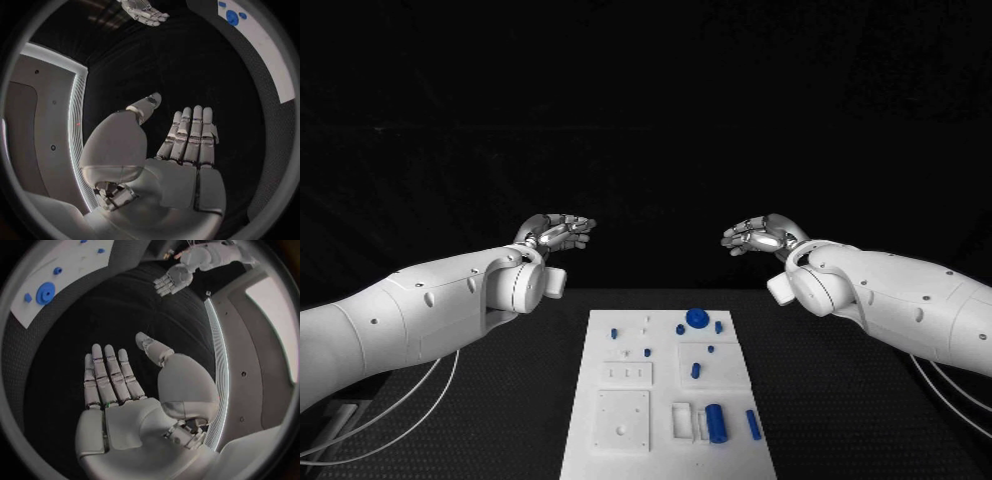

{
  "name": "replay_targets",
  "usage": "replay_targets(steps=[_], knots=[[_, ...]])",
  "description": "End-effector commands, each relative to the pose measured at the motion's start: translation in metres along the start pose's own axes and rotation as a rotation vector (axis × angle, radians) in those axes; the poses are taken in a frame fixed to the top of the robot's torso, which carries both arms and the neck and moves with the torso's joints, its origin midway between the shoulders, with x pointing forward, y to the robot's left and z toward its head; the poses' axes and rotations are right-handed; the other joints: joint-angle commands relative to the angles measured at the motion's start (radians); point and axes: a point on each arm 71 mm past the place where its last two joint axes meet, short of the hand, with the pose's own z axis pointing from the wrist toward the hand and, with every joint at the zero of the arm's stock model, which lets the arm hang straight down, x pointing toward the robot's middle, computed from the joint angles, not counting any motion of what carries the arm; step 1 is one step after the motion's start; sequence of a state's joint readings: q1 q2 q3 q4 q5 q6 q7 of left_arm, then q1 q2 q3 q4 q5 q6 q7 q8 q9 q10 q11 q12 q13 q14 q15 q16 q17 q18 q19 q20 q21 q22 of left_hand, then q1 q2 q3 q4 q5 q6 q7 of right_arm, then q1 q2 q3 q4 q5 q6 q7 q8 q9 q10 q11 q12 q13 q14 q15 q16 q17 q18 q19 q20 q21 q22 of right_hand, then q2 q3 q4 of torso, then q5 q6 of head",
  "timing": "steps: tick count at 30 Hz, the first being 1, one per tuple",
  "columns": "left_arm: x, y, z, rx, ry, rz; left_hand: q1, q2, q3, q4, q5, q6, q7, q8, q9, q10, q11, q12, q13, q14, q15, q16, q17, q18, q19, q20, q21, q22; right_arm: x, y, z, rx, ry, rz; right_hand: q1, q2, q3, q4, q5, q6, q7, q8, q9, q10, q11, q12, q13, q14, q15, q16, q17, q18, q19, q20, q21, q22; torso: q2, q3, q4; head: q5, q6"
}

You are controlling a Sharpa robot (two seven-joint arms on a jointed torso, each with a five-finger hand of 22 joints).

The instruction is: Assemble the parts on the task board

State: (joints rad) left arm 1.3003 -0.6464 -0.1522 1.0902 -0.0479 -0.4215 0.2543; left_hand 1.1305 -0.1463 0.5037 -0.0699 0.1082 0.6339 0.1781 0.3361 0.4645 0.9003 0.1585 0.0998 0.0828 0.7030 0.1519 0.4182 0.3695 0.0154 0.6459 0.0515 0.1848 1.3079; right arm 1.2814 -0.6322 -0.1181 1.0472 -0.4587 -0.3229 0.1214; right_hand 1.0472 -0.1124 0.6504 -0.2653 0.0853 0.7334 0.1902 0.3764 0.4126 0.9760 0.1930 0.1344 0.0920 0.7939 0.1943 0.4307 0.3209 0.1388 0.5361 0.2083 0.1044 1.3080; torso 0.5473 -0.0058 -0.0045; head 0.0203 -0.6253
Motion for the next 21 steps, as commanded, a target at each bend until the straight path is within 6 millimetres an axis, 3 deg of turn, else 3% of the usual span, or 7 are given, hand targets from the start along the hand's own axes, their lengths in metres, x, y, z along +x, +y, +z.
replay_targets(steps=[1,5,8,11,15,17,21], knots=[[0.004,-0.005,-0.004,0.052,0.061,0.018,0.004,0.007,0.000,-0.008,0.005,0.013,0.012,0.005,0.001,0.016,0.000,0.006,0.002,0.017,-0.001,0.008,0.003,-0.002,0.013,-0.002,0.006,0.024,0.010,0.003,-0.001,-0.102,0.065,-0.338,0.024,0.000,0.021,-0.010,0.005,0.039,0.013,0.020,0.008,0.046,-0.018,0.022,0.009,0.054,-0.025,0.028,0.015,0.026,0.048,-0.005,0.017,0.008,0.010,-0.0002,0.0054,0.003,0.000],[0.006,-0.006,-0.011,0.069,0.097,0.016,0.035,0.026,0.001,-0.044,0.012,0.110,0.011,0.047,0.014,0.138,-0.007,0.060,0.023,0.158,-0.029,0.083,0.044,0.034,0.122,-0.029,0.077,0.027,0.019,0.004,-0.003,-0.149,0.096,-0.493,0.041,-0.003,0.054,-0.020,0.009,0.099,-0.012,0.043,0.018,0.113,-0.045,0.041,0.019,0.158,-0.077,0.079,0.051,0.065,0.164,-0.011,0.047,-0.004,0.018,0.0016,0.0102,0.002,0.000],[0.009,-0.007,-0.018,0.076,0.133,0.005,0.041,0.040,-0.001,-0.073,0.014,0.153,-0.001,0.051,0.008,0.192,-0.019,0.069,0.025,0.211,-0.047,0.102,0.065,0.043,0.164,-0.045,0.115,0.026,0.029,0.003,-0.005,-0.183,0.123,-0.590,0.045,-0.014,0.068,-0.022,0.013,0.131,-0.024,0.044,0.022,0.153,-0.058,0.036,0.018,0.293,-0.144,0.144,0.107,0.116,0.319,-0.019,0.090,-0.018,0.026,0.0026,0.0125,0.001,-0.001],[0.015,-0.006,-0.026,0.088,0.181,0.002,0.035,0.048,0.000,-0.093,0.014,0.168,-0.003,0.041,-0.002,0.216,-0.023,0.061,0.020,0.244,-0.058,0.110,0.083,0.044,0.183,-0.056,0.143,0.026,0.036,0.003,-0.006,-0.208,0.138,-0.671,0.050,-0.024,0.065,-0.023,0.014,0.146,-0.029,0.040,0.023,0.174,-0.074,0.024,0.015,0.420,-0.184,0.211,0.170,0.123,0.466,-0.059,0.144,-0.021,0.034,0.0033,0.0165,0.001,0.000],[0.019,-0.003,-0.038,0.091,0.205,0.000,0.028,0.053,0.001,-0.109,0.015,0.173,-0.002,0.027,-0.013,0.231,-0.023,0.047,0.014,0.292,-0.077,0.126,0.112,0.048,0.214,-0.074,0.185,0.026,0.046,0.002,-0.007,-0.244,0.153,-0.790,0.050,-0.041,0.043,-0.024,0.043,0.153,-0.029,0.026,0.021,0.185,-0.089,0.004,0.009,0.524,-0.204,0.317,0.252,0.123,0.617,-0.120,0.214,-0.003,0.049,0.0035,0.0200,-0.005,0.000],[0.021,-0.001,-0.042,0.090,0.217,-0.003,0.026,0.052,0.002,-0.111,0.015,0.173,-0.001,0.026,-0.014,0.231,-0.023,0.045,0.014,0.292,-0.076,0.125,0.114,0.047,0.214,-0.075,0.188,0.026,0.050,0.002,-0.008,-0.258,0.159,-0.845,0.057,-0.045,0.017,-0.024,0.060,0.156,-0.030,0.016,0.018,0.190,-0.097,-0.010,0.004,0.579,-0.210,0.456,0.342,0.123,0.714,-0.173,0.293,0.027,0.055,0.0019,0.0223,-0.008,-0.001],[0.028,0.002,-0.051,0.090,0.247,-0.003,0.023,0.052,0.003,-0.116,0.015,0.173,-0.001,0.022,-0.016,0.230,-0.022,0.039,0.011,0.292,-0.076,0.121,0.119,0.046,0.211,-0.075,0.193,0.026,0.058,0.002,-0.008,-0.274,0.175,-0.928,0.064,-0.062,0.003,-0.022,0.056,0.151,-0.025,-0.004,0.013,0.184,-0.089,-0.037,-0.006,0.574,-0.205,0.599,0.430,0.123,0.760,-0.205,0.385,0.030,0.072,-0.0017,0.0294,-0.015,0.000]])
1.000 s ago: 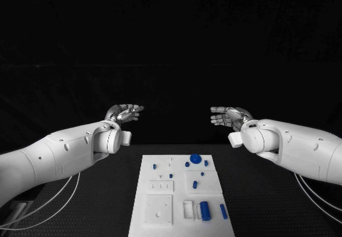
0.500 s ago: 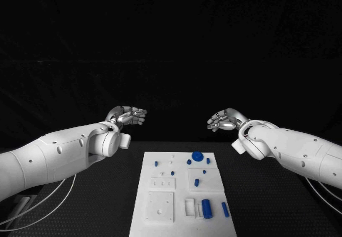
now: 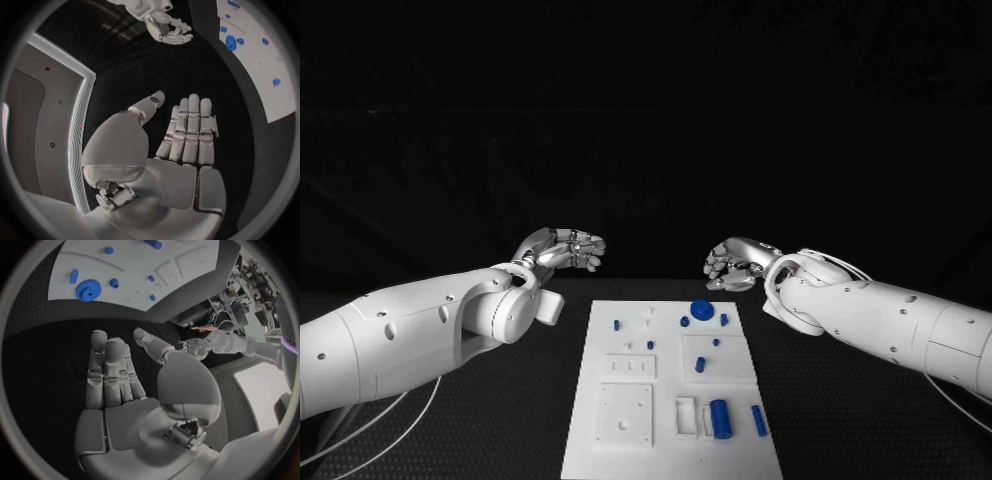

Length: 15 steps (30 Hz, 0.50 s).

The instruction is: Assemble the parts on the task board

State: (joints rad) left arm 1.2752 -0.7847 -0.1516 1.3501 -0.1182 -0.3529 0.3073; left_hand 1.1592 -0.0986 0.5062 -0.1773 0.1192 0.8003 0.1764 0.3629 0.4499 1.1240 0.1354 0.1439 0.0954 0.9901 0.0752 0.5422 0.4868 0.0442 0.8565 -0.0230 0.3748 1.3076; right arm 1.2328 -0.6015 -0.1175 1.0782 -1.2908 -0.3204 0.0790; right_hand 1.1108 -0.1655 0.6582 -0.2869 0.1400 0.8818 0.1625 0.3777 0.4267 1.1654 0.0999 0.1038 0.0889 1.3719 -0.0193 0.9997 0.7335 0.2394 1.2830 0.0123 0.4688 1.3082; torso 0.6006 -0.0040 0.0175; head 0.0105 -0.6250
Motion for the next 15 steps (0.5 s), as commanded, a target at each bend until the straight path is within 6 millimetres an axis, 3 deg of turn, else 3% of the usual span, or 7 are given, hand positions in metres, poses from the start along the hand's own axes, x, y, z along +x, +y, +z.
replay_targets(steps=[1,8,15], knots=[[0.010,-0.001,-0.004,0.036,0.054,0.011,-0.007,0.004,0.001,-0.009,0.004,0.006,0.001,-0.006,-0.002,0.006,0.002,-0.007,-0.002,0.005,0.001,-0.004,0.003,0.017,0.000,-0.001,0.004,0.026,0.007,0.005,0.001,-0.035,0.034,-0.191,0.002,-0.011,-0.003,0.001,0.000,0.003,0.003,-0.009,-0.002,-0.006,0.006,-0.013,-0.006,-0.015,0.011,0.055,0.032,0.022,0.012,-0.013,0.041,0.029,0.024,-0.0049,0.0107,-0.008,0.001],[0.028,0.005,-0.013,0.026,0.107,-0.010,-0.011,0.006,0.002,-0.013,0.005,0.006,0.002,-0.010,-0.005,0.007,0.002,-0.013,-0.005,0.004,0.002,-0.009,0.008,0.016,-0.004,0.000,0.010,0.026,0.018,0.011,0.006,-0.059,0.044,-0.307,0.009,-0.022,0.007,0.003,-0.008,-0.004,-0.001,-0.024,-0.004,-0.016,0.015,-0.037,-0.017,-0.033,0.020,0.133,0.057,0.022,0.018,-0.014,0.116,0.026,0.050,-0.0122,0.0259,-0.016,0.003],[0.036,0.010,-0.016,0.017,0.125,-0.020,-0.014,0.007,0.003,-0.016,0.005,0.006,0.002,-0.012,-0.006,0.007,0.003,-0.017,-0.006,0.004,0.002,-0.013,0.011,0.016,-0.007,0.000,0.013,0.025,0.023,0.015,0.009,-0.069,0.047,-0.356,0.017,-0.034,0.016,0.004,-0.020,-0.009,-0.006,-0.031,-0.004,-0.031,0.019,-0.040,-0.021,-0.038,0.024,0.152,0.055,0.022,0.019,-0.014,0.131,0.024,0.071,-0.0169,0.0336,-0.027,0.005]])
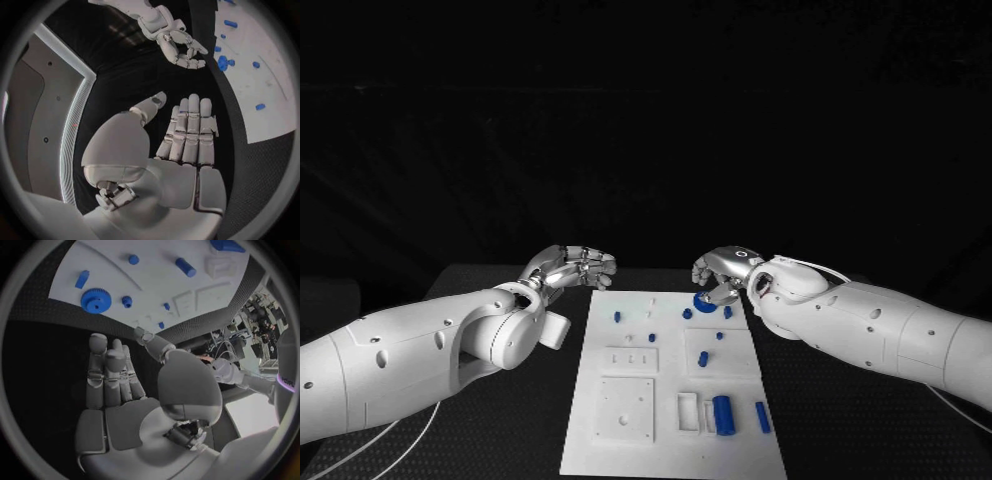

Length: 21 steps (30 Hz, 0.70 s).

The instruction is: Assemble the parts on the task board

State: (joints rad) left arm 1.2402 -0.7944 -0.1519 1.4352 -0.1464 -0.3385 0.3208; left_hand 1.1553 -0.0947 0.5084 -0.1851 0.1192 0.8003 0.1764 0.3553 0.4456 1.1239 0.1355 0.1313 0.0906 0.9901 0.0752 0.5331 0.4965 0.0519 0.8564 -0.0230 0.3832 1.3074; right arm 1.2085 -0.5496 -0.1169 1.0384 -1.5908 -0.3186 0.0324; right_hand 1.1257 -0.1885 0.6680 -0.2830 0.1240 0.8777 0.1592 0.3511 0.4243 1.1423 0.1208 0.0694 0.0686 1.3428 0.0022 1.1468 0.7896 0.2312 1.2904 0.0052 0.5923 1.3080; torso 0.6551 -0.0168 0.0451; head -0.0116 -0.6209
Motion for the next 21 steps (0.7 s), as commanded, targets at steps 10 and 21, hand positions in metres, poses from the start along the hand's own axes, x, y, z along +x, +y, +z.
replay_targets(steps=[10,21], knots=[[0.009,0.001,-0.001,0.016,0.037,-0.007,-0.016,0.005,0.002,-0.012,0.005,0.007,0.003,-0.007,-0.004,0.009,0.003,-0.010,-0.003,0.002,0.004,-0.011,0.006,0.007,-0.012,0.001,0.008,0.025,0.011,0.010,0.004,-0.028,0.025,-0.108,0.005,-0.016,0.013,0.002,-0.007,-0.007,-0.004,-0.006,-0.001,-0.015,0.001,-0.005,-0.002,-0.011,0.005,0.013,-0.004,0.031,0.011,-0.006,0.012,0.023,0.050,-0.0190,0.0296,-0.033,0.015],[0.013,-0.001,-0.003,0.022,0.050,-0.013,-0.021,0.006,0.003,-0.016,0.005,0.008,0.003,-0.009,-0.005,0.012,0.004,-0.014,-0.005,0.001,0.005,-0.016,0.011,0.008,-0.016,0.002,0.012,0.025,0.017,0.013,0.005,-0.033,0.039,-0.114,0.005,-0.016,0.015,0.003,-0.008,-0.007,-0.004,-0.007,-0.001,-0.015,0.001,-0.004,-0.002,-0.012,0.005,0.016,-0.005,0.031,0.011,-0.006,0.013,0.022,0.068,-0.0251,0.0343,-0.040,0.020]])
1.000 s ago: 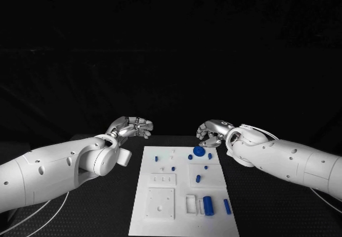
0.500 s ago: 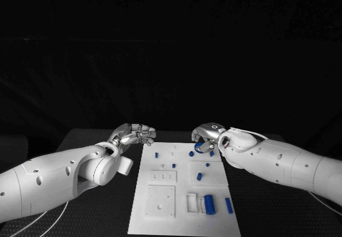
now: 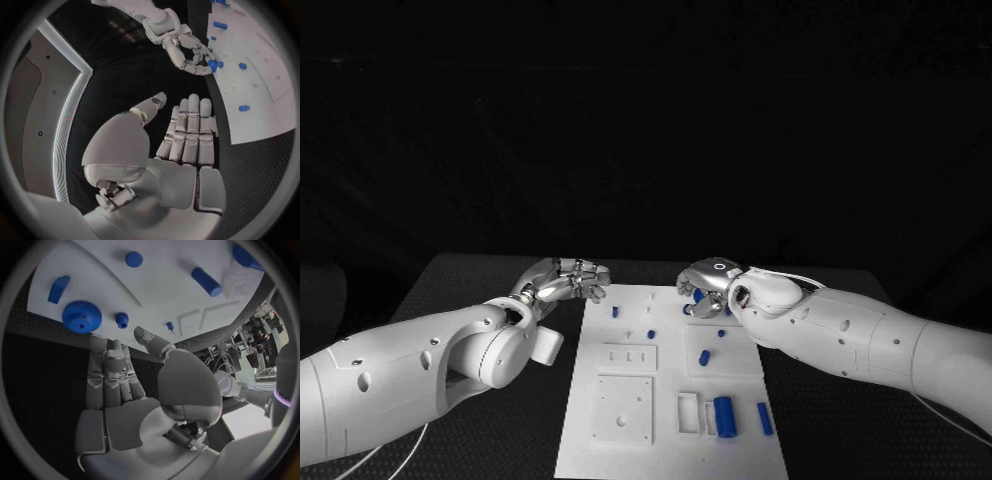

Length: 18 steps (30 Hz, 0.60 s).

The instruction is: Assemble the parts on the task board

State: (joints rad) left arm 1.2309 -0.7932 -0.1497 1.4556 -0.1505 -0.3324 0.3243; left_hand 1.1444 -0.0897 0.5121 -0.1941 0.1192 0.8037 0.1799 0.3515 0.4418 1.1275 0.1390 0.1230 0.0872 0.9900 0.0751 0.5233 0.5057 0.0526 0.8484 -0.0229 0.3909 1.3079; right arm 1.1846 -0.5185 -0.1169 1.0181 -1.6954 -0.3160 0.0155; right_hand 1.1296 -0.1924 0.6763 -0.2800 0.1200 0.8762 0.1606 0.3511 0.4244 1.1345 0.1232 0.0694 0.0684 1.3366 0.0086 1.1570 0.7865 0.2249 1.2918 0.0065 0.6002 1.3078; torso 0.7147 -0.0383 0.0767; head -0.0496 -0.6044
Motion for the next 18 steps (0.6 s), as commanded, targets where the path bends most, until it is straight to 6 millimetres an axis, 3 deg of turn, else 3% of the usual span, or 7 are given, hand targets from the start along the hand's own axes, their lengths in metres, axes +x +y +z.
replay_targets(steps=[1,8,18], knots=[[0.004,-0.003,-0.001,0.020,0.024,-0.004,-0.011,0.001,-0.001,-0.008,0.005,0.006,-0.001,-0.005,-0.001,0.010,0.001,-0.005,-0.001,0.001,0.005,-0.008,0.003,0.007,-0.009,0.002,0.005,0.024,0.003,0.002,0.001,-0.005,0.018,-0.029,0.001,-0.012,0.007,0.000,-0.004,-0.005,-0.005,-0.007,-0.001,-0.008,-0.001,-0.004,-0.001,-0.006,-0.001,0.006,-0.002,0.037,0.010,-0.008,0.006,0.023,0.010,-0.0039,0.0032,-0.003,0.005],[0.005,-0.004,-0.002,0.021,0.031,-0.006,-0.017,0.002,0.000,-0.011,0.005,0.011,-0.003,-0.005,-0.001,0.021,-0.002,-0.006,-0.001,0.001,0.007,-0.014,0.009,0.007,-0.013,0.003,0.009,0.024,0.009,-0.004,-0.002,0.009,0.039,-0.045,0.001,-0.011,0.010,0.001,-0.009,-0.002,-0.006,-0.006,0.000,-0.006,-0.002,-0.003,-0.001,-0.007,-0.001,0.010,-0.004,0.037,0.009,-0.007,0.008,0.022,0.018,-0.0073,0.0096,-0.005,0.005],[0.003,-0.004,-0.003,0.019,0.027,-0.005,-0.020,0.002,0.001,-0.013,0.005,0.013,-0.003,-0.006,-0.002,0.023,-0.003,-0.008,-0.001,0.000,0.007,-0.017,0.011,0.007,-0.016,0.004,0.010,0.024,0.011,-0.006,-0.003,0.013,0.050,-0.058,0.002,-0.011,0.013,0.002,-0.012,0.001,-0.006,-0.005,0.001,-0.003,-0.003,-0.002,0.000,-0.008,-0.002,0.014,-0.007,0.037,0.009,-0.007,0.010,0.022,0.030,-0.0093,0.0079,-0.005,0.016]])
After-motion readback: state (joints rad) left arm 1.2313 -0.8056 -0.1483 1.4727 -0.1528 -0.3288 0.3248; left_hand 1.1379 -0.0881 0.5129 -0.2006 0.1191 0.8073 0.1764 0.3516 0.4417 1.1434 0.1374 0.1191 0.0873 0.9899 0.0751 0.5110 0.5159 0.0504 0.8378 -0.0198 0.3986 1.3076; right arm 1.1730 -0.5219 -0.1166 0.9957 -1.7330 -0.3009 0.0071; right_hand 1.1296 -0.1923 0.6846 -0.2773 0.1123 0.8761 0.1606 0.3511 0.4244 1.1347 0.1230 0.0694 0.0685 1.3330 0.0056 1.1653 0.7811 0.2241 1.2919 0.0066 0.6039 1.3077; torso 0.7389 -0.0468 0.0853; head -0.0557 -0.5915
